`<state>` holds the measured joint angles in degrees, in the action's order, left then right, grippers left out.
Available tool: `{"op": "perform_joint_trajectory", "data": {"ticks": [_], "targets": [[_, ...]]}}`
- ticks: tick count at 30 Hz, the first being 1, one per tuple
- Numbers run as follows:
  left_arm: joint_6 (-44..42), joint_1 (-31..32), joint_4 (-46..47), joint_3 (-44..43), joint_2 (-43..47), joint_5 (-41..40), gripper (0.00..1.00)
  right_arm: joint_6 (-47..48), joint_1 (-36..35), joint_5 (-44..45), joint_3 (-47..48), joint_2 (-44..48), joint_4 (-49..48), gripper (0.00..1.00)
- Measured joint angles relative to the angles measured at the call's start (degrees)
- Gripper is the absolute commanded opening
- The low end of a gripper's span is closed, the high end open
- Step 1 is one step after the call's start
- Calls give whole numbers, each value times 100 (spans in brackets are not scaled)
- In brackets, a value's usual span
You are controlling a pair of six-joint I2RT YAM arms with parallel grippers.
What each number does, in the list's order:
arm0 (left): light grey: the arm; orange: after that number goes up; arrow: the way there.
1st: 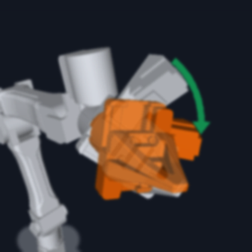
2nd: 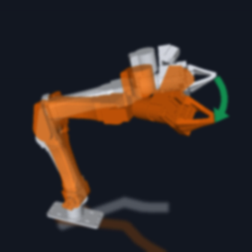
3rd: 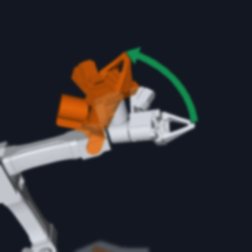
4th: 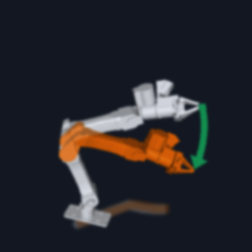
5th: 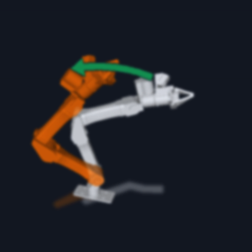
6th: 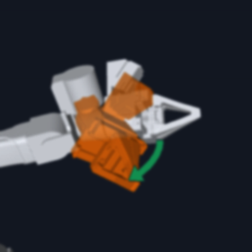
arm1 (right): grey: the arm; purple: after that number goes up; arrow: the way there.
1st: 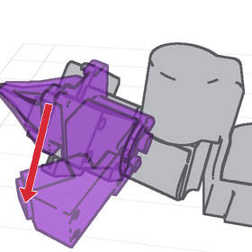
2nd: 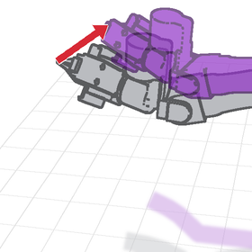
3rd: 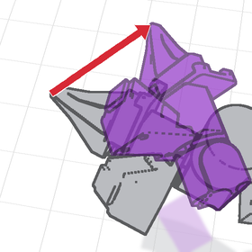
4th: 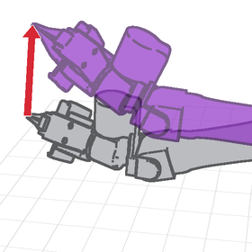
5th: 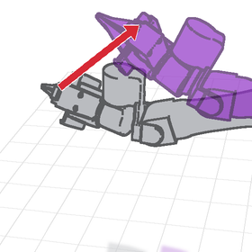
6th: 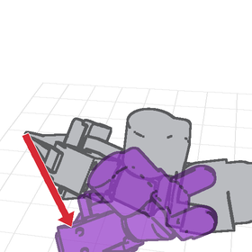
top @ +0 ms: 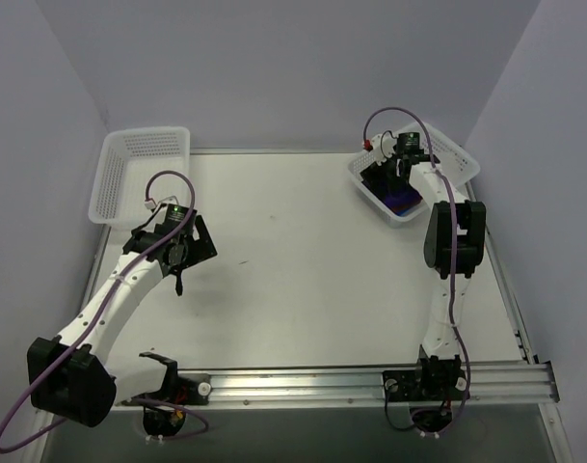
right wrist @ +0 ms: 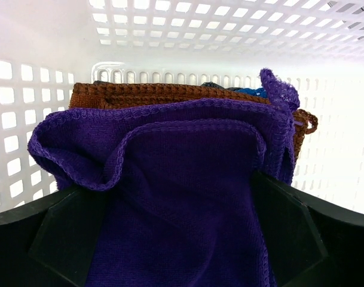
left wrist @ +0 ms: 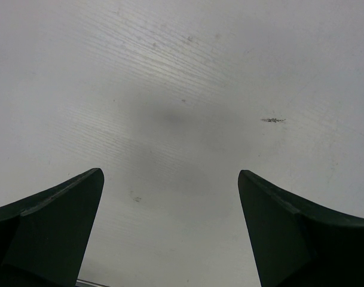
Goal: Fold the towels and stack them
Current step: Neatly place the folded towel into the bin
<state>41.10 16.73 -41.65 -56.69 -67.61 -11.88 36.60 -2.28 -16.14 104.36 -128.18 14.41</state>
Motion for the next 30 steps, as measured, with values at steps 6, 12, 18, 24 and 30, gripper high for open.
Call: {"op": "perform_joint_trajectory", "data": {"ticks": [6,12,18,24,30], "targets": [[0,0,0,0,0,2,94,-72,0,4,70,-7,33,100],[0,0,0,-26,68,72,94,-396,0,190,243,122,-83,100],[11,0,-125,-151,450,122,94,-1167,0,691,-278,1392,-553,100],[35,0,-584,-227,1010,74,94,-2479,0,1694,-1633,3657,-1099,100],[44,0,-1003,-234,1657,-111,94,-3908,0,2562,-3270,5084,-1029,100]]}}
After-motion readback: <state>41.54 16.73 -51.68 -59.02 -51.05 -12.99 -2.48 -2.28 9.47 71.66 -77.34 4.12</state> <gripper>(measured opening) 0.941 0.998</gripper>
